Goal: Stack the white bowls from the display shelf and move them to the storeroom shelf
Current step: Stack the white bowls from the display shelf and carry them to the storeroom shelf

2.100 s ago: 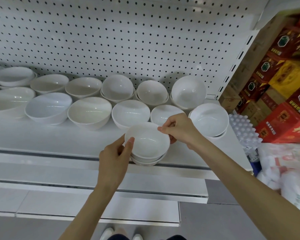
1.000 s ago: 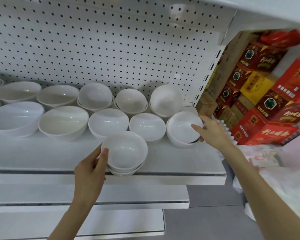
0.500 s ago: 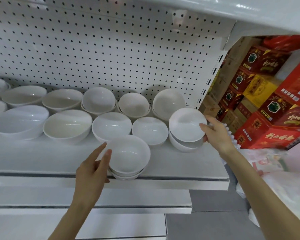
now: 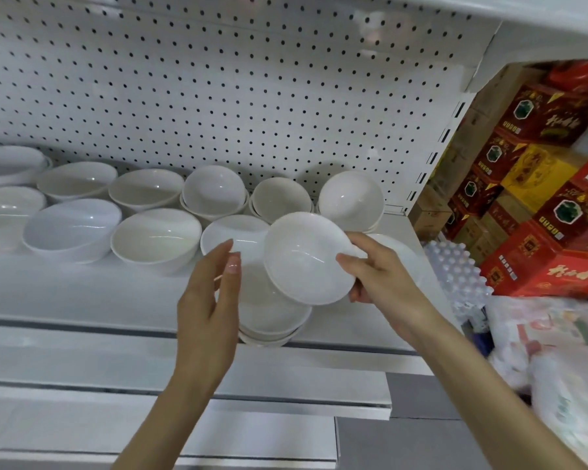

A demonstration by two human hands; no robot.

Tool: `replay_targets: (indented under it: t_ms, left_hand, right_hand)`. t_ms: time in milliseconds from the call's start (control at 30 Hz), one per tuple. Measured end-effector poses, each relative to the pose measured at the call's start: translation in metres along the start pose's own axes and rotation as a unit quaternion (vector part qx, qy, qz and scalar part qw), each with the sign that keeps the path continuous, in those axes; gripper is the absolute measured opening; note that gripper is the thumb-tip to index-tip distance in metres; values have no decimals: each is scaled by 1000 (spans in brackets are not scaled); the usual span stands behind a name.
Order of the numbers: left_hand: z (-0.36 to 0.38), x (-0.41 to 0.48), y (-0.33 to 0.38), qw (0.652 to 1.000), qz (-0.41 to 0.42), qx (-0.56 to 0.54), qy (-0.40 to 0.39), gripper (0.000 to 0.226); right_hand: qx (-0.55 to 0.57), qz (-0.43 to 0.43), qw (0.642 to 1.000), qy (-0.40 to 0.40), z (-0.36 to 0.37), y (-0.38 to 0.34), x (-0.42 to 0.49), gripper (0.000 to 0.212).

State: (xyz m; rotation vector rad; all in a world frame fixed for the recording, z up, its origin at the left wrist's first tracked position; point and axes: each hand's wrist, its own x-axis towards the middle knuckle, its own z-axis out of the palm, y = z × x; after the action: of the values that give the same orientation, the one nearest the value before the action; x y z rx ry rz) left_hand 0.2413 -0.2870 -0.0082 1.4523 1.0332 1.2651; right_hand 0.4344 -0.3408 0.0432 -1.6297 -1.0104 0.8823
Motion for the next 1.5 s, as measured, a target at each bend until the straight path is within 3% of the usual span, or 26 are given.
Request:
replay_targets:
  t_ms: [67, 200, 300, 500, 733, 1033, 1500]
  left_hand:
    - [4, -1, 0, 1000, -1, -27, -15, 61]
    - [6, -4, 4, 998, 36, -37, -35, 40]
    - [5, -5, 2, 997, 37, -43, -42, 40]
    - [4, -8, -8, 999, 14, -38, -14, 37]
    - [9, -8, -12, 999, -22, -48, 5, 31]
    - [23, -10, -23, 997, -61, -52, 12, 41]
    - [32, -10, -28, 992, -61, -83, 75, 31]
  right_hand:
    - [8, 5, 1000, -25, 12, -1, -2, 28]
    - [11, 16, 998, -59, 29, -2, -2, 26]
    - [4, 19, 997, -72, 35, -1, -1, 26]
    - [-28, -12, 993, -113, 39, 6, -3, 24]
    - [-33, -59, 980, -188, 31, 18, -8, 72]
    - [-35, -87, 982, -165, 25, 30, -6, 74]
    - [-141, -118, 979, -92, 28, 51, 5, 82]
